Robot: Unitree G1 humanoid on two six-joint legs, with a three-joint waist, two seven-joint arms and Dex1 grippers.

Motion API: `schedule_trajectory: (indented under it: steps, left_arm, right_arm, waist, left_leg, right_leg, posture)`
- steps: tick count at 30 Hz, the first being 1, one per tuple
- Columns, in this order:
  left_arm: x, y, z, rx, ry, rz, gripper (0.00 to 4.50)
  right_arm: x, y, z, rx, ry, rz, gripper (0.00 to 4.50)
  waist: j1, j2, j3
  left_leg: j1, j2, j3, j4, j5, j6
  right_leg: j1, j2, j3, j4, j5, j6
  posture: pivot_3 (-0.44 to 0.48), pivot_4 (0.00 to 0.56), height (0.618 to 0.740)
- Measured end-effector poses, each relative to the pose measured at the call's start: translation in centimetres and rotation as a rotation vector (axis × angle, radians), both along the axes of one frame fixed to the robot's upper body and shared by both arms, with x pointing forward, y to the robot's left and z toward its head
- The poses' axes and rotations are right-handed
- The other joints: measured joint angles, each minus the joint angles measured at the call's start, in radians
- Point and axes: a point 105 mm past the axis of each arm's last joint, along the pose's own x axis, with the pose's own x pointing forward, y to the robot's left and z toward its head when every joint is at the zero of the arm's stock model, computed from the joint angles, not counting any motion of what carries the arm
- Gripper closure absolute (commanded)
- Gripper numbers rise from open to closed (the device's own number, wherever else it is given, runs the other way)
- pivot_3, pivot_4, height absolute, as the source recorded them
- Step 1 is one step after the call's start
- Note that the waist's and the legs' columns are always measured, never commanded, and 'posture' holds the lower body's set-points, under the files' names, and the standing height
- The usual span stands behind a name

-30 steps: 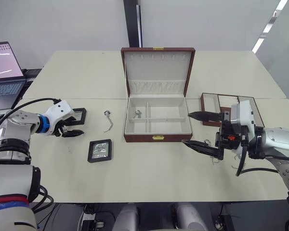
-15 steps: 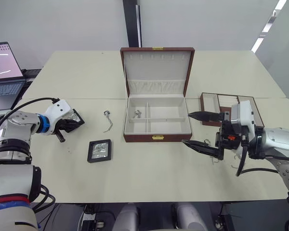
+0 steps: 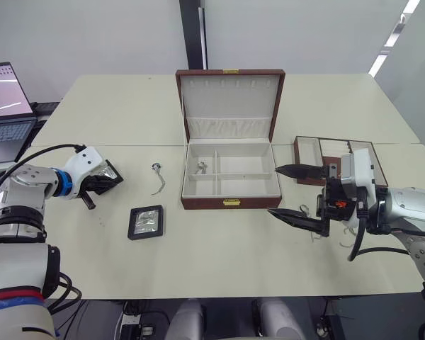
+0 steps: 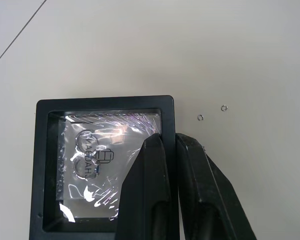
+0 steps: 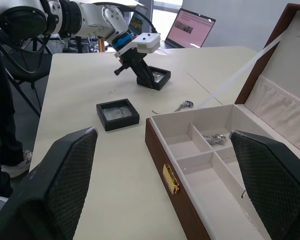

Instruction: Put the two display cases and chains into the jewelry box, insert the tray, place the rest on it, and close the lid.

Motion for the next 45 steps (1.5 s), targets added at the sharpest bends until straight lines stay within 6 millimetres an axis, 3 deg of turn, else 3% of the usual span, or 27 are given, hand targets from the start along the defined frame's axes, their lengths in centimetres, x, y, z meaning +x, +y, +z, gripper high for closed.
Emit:
schedule_trajectory:
  steps: [5,9,15,21,27,32,38,45]
  left_arm:
    - [-0.1,0.0,0.0,-0.007,0.0,-0.003,4.49]
    - [-0.2,-0.5,0.3,-0.028,0.025,-0.039,4.49]
    - [0.4,-2.3,3.7,0.015,-0.034,-0.16,4.49]
    - [0.4,-6.6,7.9,0.025,-0.09,-0.309,4.49]
    - [-1.0,-12.1,12.1,-0.046,-0.118,-0.443,4.49]
    - [-1.7,-16.5,14.3,-0.074,-0.146,-0.586,4.49]
    - [-1.1,-21.2,13.6,-0.087,-0.116,-0.723,4.49]
    - [0.6,-25.9,9.5,-0.019,-0.054,-0.809,4.49]
  right_arm:
    - [0.0,0.0,-0.1,-0.002,-0.002,-0.002,0.0]
    - [-0.1,-0.5,-2.0,-0.037,0.025,-0.026,0.0]
    - [0.0,-1.3,-4.4,-0.032,0.079,-0.071,0.0]
    - [0.3,-1.8,-5.2,-0.014,0.093,-0.109,0.0]
    - [0.7,-2.9,-4.9,-0.011,0.064,-0.182,0.0]
    - [0.7,-3.3,-5.1,0.01,0.069,-0.237,0.0]
    - [0.4,-4.3,-4.8,0.013,0.044,-0.316,0.0]
    - [0.0,-5.3,-3.7,0.033,-0.01,-0.43,0.0]
  waist:
    - [0.0,0.0,0.0]
    - [0.0,-0.001,0.0]
    - [0.0,-0.003,0.0]
    - [0.0,-0.004,0.0]
    - [0.0,-0.004,0.0]
    - [0.001,-0.004,0.0]
    - [0.004,-0.004,0.001]
    - [0.006,-0.004,0.001]
  left_leg:
    - [0.0,0.0,0.0,0.0,0.0,0.0]
    - [-0.001,0.0,0.0,0.0,0.0,0.0]
    - [-0.001,0.0,0.0,0.0,0.0,0.0]
    - [-0.001,0.001,0.0,0.0,0.0,0.0]
    - [-0.001,0.002,0.001,0.0,0.0,0.0]
    - [-0.001,0.001,0.002,0.001,0.0,0.0]
    - [-0.001,0.0,0.002,0.001,0.0,0.0]
    - [-0.001,0.0,0.002,0.001,0.0,0.0]
  right_leg:
    - [0.0,0.0,0.0,0.0,0.0,0.0]
    - [-0.001,0.0,0.0,0.0,0.0,0.0]
    - [-0.001,0.0,0.0,0.0,0.0,0.0]
    - [-0.001,0.0,0.0,0.0,0.0,0.0]
    - [-0.001,0.001,0.0,0.0,0.0,0.0]
    - [0.0,0.001,0.001,0.0,0.0,0.0]
    - [0.0,0.0,0.001,0.0,0.0,0.0]
    - [0.0,0.0,0.002,0.0,0.0,0.0]
  posture:
    - [0.0,0.15,0.74]
    - [0.0,0.15,0.74]
    - [0.0,0.15,0.74]
    - [0.0,0.15,0.74]
    - [0.0,0.15,0.74]
    - [0.0,0.15,0.74]
    - [0.0,0.15,0.74]
    - [0.0,0.15,0.74]
